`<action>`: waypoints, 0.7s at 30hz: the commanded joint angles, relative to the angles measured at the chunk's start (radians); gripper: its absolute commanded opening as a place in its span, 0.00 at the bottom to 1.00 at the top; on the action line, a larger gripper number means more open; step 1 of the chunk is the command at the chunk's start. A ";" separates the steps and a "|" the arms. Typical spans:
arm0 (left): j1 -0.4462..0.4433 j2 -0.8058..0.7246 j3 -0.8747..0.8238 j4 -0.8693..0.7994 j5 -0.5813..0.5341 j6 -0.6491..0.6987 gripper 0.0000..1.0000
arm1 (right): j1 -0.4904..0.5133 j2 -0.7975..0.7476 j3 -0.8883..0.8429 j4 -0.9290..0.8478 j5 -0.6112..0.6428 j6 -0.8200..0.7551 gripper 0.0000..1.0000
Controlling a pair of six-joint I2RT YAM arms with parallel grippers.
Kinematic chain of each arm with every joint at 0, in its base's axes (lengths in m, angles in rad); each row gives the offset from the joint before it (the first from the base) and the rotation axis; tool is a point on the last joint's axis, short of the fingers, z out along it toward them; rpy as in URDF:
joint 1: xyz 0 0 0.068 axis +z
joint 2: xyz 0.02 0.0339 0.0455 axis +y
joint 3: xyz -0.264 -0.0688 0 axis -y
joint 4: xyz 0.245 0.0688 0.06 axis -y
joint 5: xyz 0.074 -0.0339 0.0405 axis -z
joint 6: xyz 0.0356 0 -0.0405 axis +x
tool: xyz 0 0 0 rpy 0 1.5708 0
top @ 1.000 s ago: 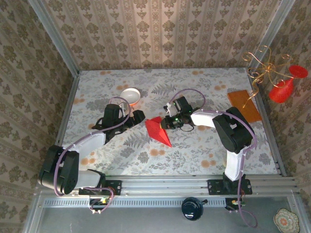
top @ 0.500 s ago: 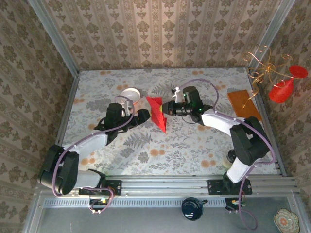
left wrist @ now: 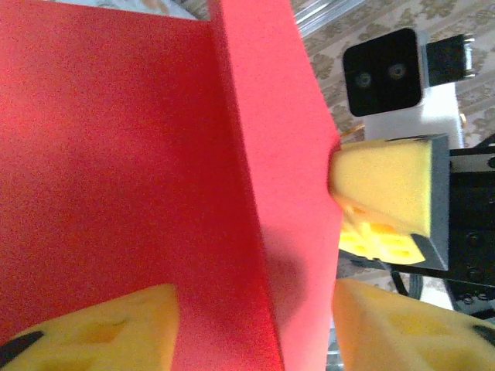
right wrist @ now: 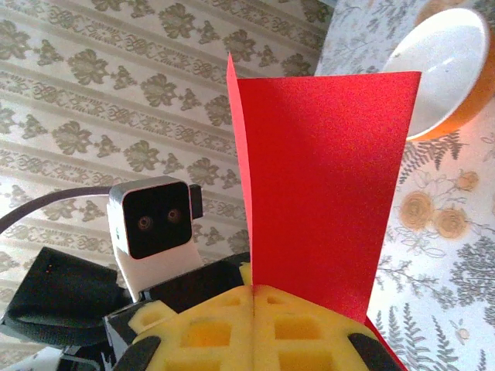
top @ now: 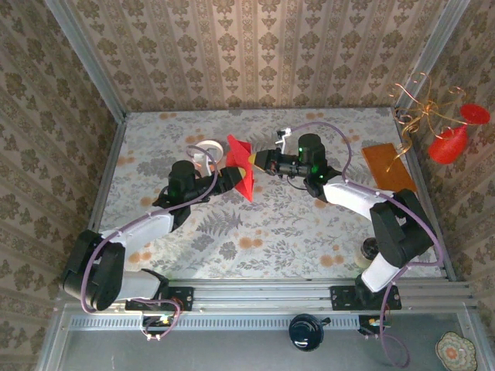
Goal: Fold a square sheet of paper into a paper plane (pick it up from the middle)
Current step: Turn over the paper at the center of the table.
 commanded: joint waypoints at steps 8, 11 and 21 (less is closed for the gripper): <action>-0.004 0.008 -0.002 0.203 0.086 -0.066 0.39 | -0.002 -0.013 -0.014 0.124 -0.053 0.091 0.07; 0.002 0.029 -0.007 0.253 0.097 -0.098 0.34 | -0.007 -0.007 -0.019 0.154 -0.063 0.116 0.07; 0.004 0.048 -0.008 0.298 0.108 -0.099 0.21 | -0.023 -0.003 -0.040 0.154 -0.065 0.129 0.11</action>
